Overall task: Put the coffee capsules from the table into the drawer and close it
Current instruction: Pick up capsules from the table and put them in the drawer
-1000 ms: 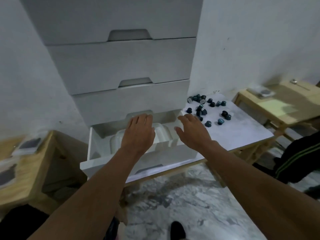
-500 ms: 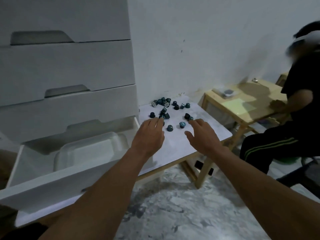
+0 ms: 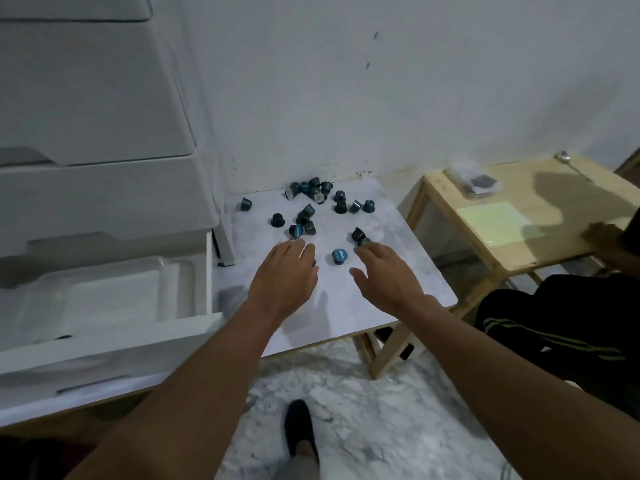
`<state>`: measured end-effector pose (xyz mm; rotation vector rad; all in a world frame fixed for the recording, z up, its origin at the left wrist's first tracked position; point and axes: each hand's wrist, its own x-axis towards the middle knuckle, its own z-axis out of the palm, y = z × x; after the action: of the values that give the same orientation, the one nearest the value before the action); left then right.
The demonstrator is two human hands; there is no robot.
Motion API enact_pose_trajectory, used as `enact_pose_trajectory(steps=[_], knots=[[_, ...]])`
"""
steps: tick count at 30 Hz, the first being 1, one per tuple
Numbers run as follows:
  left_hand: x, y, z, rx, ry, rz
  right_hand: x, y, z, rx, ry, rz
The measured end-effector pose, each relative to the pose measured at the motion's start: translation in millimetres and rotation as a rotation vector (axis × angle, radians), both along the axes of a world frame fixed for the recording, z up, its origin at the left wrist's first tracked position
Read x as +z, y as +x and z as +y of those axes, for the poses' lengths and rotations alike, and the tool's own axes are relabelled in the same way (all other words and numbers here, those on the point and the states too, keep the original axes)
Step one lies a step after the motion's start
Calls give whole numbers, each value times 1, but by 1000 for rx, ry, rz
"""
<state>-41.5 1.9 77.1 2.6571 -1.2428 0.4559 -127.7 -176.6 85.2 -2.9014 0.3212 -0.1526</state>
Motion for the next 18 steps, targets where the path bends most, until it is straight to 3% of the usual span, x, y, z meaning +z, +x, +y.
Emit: enact_pose_trajectory(steps=[5, 9, 14, 18], knots=[[-36, 50, -28, 18, 55, 87, -35, 60, -20, 34, 74, 53], [-70, 84, -48, -35, 205, 154, -63, 102, -32, 46, 116, 162], [-99, 107, -68, 2, 328, 356, -92, 134, -39, 61, 114, 312], [-104, 112, -71, 25, 374, 411, -112, 142, -42, 80, 130, 351]])
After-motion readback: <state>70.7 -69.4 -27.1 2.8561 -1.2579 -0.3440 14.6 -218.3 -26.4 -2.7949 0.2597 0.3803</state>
